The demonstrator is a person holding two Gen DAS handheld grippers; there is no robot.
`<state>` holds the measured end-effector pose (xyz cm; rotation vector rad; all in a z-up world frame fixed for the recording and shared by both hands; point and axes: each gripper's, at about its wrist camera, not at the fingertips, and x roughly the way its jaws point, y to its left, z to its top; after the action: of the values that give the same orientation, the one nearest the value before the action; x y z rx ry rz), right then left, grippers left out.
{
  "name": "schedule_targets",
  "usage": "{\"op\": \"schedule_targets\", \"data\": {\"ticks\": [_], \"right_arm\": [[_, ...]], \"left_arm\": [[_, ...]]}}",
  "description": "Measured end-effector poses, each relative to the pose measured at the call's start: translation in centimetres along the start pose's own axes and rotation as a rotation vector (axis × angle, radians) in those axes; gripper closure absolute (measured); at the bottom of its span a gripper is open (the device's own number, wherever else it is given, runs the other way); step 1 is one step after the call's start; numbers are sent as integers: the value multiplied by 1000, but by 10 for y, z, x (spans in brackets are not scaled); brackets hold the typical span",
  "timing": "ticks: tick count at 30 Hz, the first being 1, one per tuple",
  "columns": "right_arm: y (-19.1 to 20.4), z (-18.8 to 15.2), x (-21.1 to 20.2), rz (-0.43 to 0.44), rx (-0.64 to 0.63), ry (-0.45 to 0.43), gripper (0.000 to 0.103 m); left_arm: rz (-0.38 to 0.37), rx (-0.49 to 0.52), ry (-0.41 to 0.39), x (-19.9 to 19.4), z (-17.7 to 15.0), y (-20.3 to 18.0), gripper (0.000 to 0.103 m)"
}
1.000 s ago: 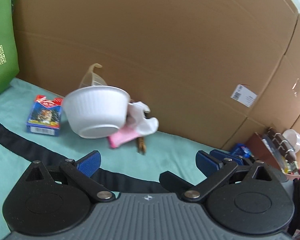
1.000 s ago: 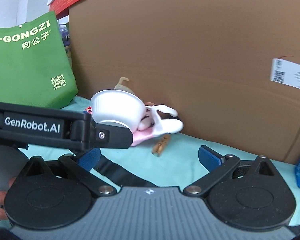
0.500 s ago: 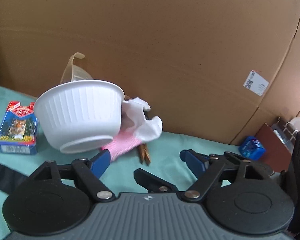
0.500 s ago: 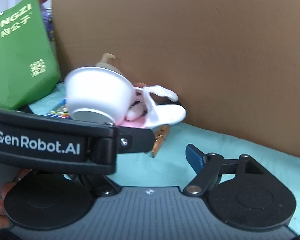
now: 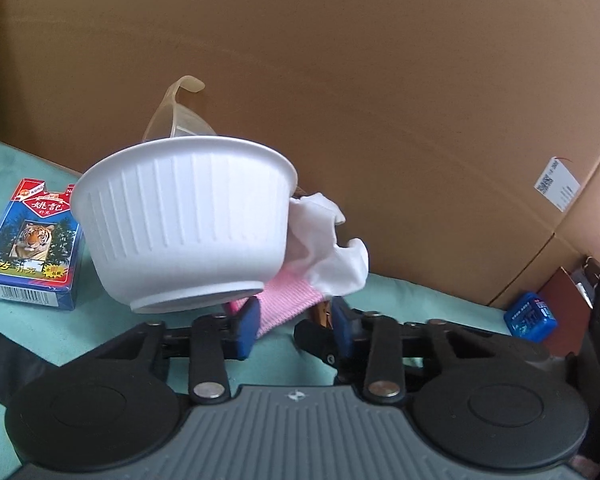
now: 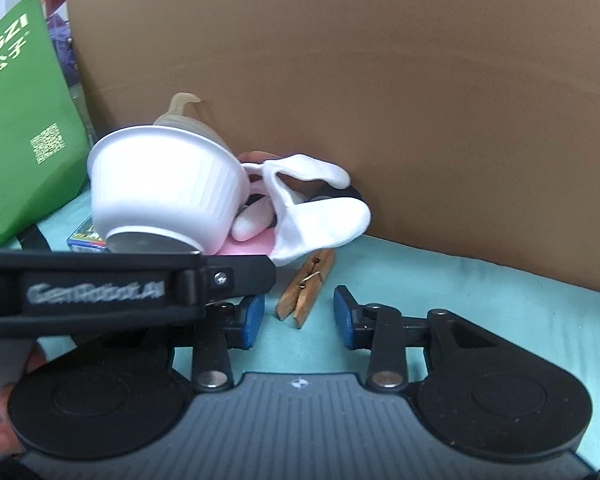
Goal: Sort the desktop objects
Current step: 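Grasp the pink cloth with the left tool and lift it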
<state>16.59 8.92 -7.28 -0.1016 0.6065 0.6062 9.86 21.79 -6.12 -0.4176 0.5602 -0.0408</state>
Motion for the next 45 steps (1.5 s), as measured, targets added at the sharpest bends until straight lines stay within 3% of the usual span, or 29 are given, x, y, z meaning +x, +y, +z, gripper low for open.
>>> {"op": "schedule_targets", "data": {"ticks": [4,11,15,17,19,20,21,22,25,26,33,45], "right_arm": [[6,-2,-6,55,-40,-24,66],[7,2,-3,57,-19,-39,60],[0,6,0,38,27,-62,60],[-2,6,-2,32,35,-74,60],[-4,6,-5,43,49,-96,58],[-5,7,-6,42,46,-105,58],[-5,8,-5,43,37,-106,59],[-5,9,-4,48,28,-101,72],[-1,9,-2,50,1,-77,97],[0,7,-5,57,-9,-75,101],[13,-9,-43,75,-31,-60,102],[15,-60,-151,66,-52,-87,102]], "left_arm": [[-21,-22,-6,-1,0,6,90],[-35,-77,-15,-15,5,17,95],[-59,-144,-37,-20,6,22,89],[-68,-167,-41,-21,4,23,72],[-59,-186,-28,-20,3,23,29],[-46,-193,-28,-20,2,22,25],[-43,-190,-34,-19,0,18,24],[-42,-182,-35,-19,0,16,24],[-47,-163,-19,-20,-3,12,24],[-54,-153,-14,-22,-4,10,24],[-96,-126,14,-37,-16,-3,23],[-196,-126,115,-31,-50,-54,25]]}}
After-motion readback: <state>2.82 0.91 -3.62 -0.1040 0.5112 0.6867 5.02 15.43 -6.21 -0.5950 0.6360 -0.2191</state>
